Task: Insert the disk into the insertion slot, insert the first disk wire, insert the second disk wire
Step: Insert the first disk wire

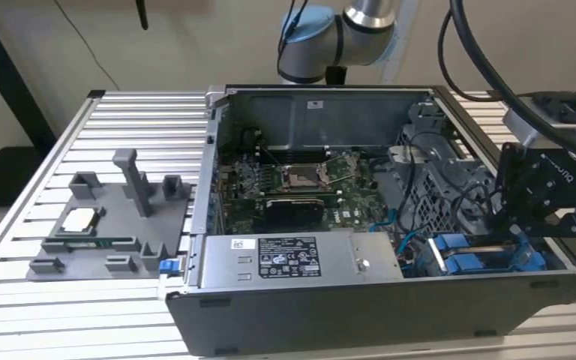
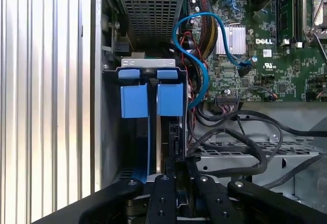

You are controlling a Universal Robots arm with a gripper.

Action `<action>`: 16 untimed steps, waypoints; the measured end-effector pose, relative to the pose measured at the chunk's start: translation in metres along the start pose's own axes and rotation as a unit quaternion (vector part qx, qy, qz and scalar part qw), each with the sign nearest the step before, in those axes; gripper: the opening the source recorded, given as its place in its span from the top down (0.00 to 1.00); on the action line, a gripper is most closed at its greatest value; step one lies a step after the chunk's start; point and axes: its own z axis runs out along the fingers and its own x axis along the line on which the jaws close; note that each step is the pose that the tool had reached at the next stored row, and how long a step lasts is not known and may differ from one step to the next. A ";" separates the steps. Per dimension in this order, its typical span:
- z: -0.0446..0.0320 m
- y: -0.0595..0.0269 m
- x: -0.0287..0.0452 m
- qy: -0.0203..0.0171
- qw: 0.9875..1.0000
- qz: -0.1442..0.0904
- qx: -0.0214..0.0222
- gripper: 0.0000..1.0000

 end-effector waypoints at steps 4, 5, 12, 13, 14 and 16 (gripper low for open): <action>0.0041 -0.0003 0.0003 -0.001 1.000 0.000 0.000 0.79; 0.0042 -0.0003 0.0004 -0.001 1.000 0.000 0.000 0.79; -0.0217 0.0019 -0.0006 -0.003 1.000 0.000 0.000 0.73; -0.0261 0.0023 -0.0008 -0.003 1.000 0.000 0.000 0.73; -0.0306 0.0028 -0.0010 -0.003 1.000 0.000 0.000 0.73; -0.0389 0.0035 -0.0013 -0.003 1.000 0.000 0.000 0.73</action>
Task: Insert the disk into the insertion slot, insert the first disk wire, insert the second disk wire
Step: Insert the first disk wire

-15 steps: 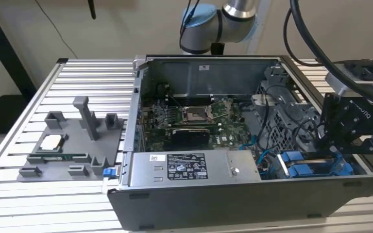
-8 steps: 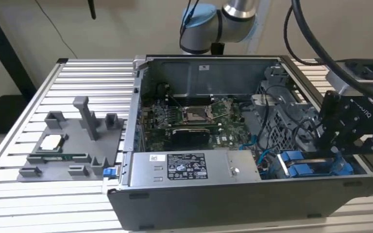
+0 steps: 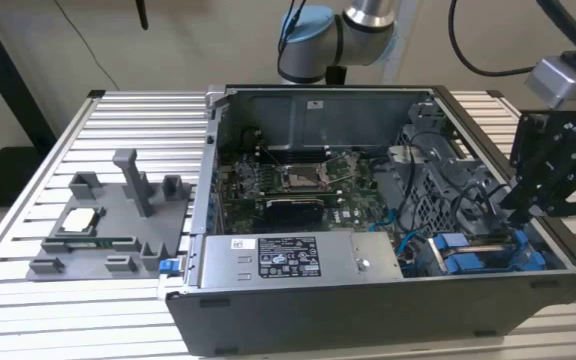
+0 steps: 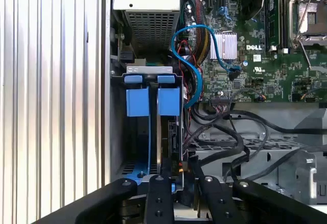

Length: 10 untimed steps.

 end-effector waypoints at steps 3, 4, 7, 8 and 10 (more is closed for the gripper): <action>-0.0104 0.0009 -0.0005 -0.001 1.000 0.000 0.000 0.73; -0.0151 0.0013 -0.0008 -0.001 1.000 0.000 0.000 0.73; -0.0168 0.0018 -0.0012 -0.001 1.000 0.000 0.001 0.73; -0.0168 0.0018 -0.0012 -0.001 1.000 0.000 0.002 0.73; -0.0168 0.0019 -0.0012 -0.001 1.000 -0.002 0.005 0.73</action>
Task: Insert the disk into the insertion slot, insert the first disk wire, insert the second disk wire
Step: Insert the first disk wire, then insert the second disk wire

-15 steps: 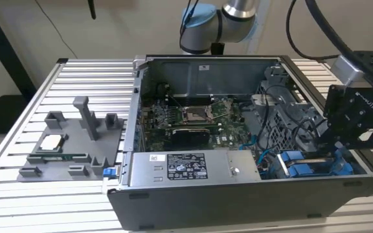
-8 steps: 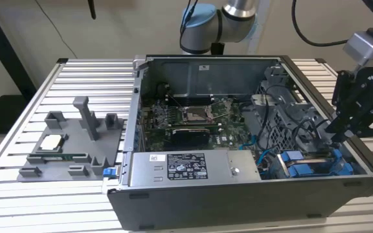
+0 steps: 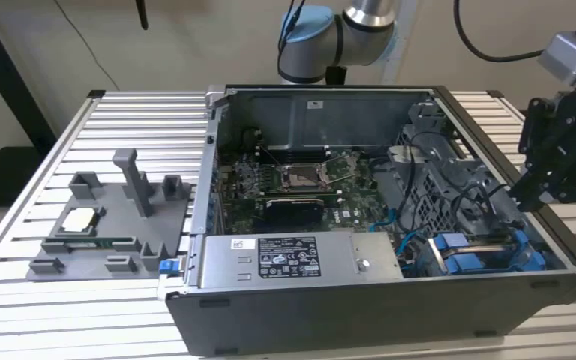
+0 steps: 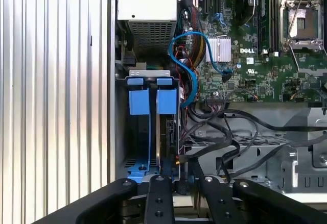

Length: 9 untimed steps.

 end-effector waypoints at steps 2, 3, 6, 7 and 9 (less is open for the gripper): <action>0.0000 -0.0001 0.0000 0.000 1.000 -0.004 0.008 0.73; 0.0000 -0.0001 0.0000 0.000 1.000 -0.006 0.015 0.73; 0.0000 -0.0003 0.0001 -0.003 0.999 -0.011 0.035 0.73; -0.0001 -0.0005 0.0000 -0.004 0.999 -0.012 0.040 0.73; 0.0001 -0.0010 -0.0004 -0.007 0.999 -0.013 0.046 0.73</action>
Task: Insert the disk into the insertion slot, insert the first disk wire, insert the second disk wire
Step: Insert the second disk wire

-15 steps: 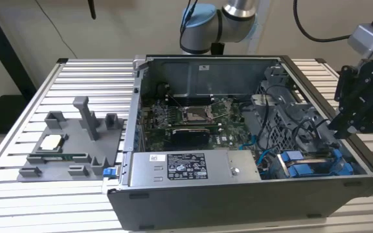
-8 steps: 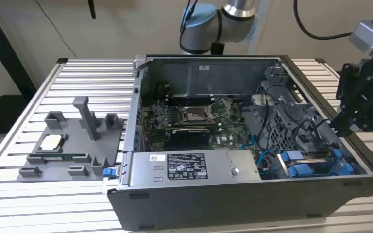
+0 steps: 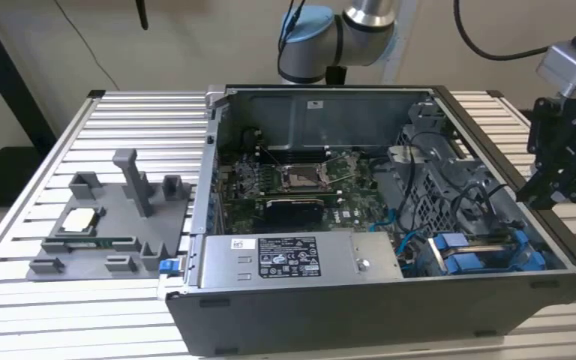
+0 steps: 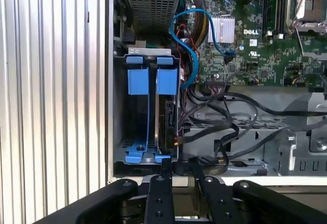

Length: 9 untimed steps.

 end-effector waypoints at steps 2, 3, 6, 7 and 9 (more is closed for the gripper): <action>0.0000 -0.0005 -0.0014 -0.002 1.000 0.000 0.003 0.73; 0.0001 -0.0006 -0.0023 -0.003 1.000 0.000 0.004 0.73; 0.0004 -0.0005 -0.0060 -0.005 1.000 0.000 0.006 0.73; 0.0007 -0.0005 -0.0076 -0.005 1.000 0.000 0.006 0.73; 0.0020 -0.0005 -0.0101 -0.005 1.000 0.000 0.007 0.73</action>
